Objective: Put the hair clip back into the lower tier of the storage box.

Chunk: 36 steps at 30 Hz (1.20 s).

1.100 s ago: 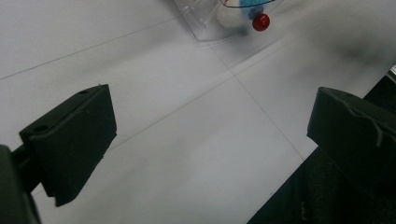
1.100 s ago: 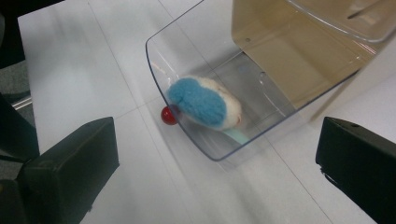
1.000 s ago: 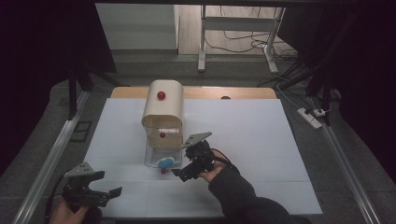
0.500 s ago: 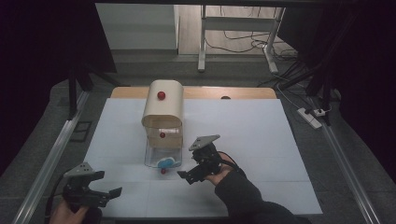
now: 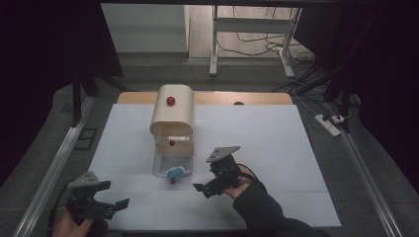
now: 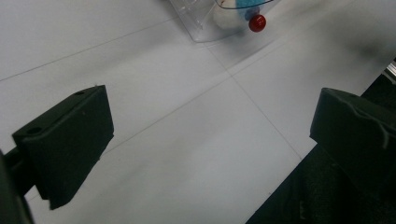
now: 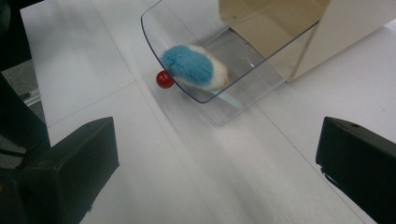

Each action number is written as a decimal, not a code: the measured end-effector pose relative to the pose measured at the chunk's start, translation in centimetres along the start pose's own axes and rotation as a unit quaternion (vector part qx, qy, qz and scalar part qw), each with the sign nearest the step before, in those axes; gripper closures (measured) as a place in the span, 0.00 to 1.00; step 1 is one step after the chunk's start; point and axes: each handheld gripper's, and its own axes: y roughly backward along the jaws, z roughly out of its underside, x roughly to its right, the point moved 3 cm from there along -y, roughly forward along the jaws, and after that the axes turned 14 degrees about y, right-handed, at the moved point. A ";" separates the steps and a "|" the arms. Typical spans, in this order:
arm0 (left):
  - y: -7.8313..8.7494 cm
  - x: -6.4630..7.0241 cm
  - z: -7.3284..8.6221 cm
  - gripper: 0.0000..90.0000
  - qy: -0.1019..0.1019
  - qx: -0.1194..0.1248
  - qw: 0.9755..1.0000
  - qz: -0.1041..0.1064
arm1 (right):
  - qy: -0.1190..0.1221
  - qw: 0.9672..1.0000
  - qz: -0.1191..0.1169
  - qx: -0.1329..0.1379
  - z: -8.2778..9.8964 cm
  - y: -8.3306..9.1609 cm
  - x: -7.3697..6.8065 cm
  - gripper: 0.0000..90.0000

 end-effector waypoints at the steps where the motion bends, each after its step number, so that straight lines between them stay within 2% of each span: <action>1: 0.0 0.0 0.0 0.00 0.000 0.000 1.000 0.000 | 0.001 1.000 0.000 0.001 0.1 0.1 0.0 0.00; 17: 0.0 0.0 0.0 0.00 0.000 0.002 1.000 0.005 | -0.012 1.000 0.006 0.003 1.6 1.8 0.2 0.00; 26: 0.0 0.0 0.0 0.00 0.000 0.002 1.000 0.005 | -0.040 0.999 0.008 0.005 2.7 2.8 0.6 0.00; 36: 0.0 0.1 0.0 0.00 -0.002 0.001 1.000 0.005 | -0.047 0.999 0.019 -0.002 3.9 3.6 0.6 0.00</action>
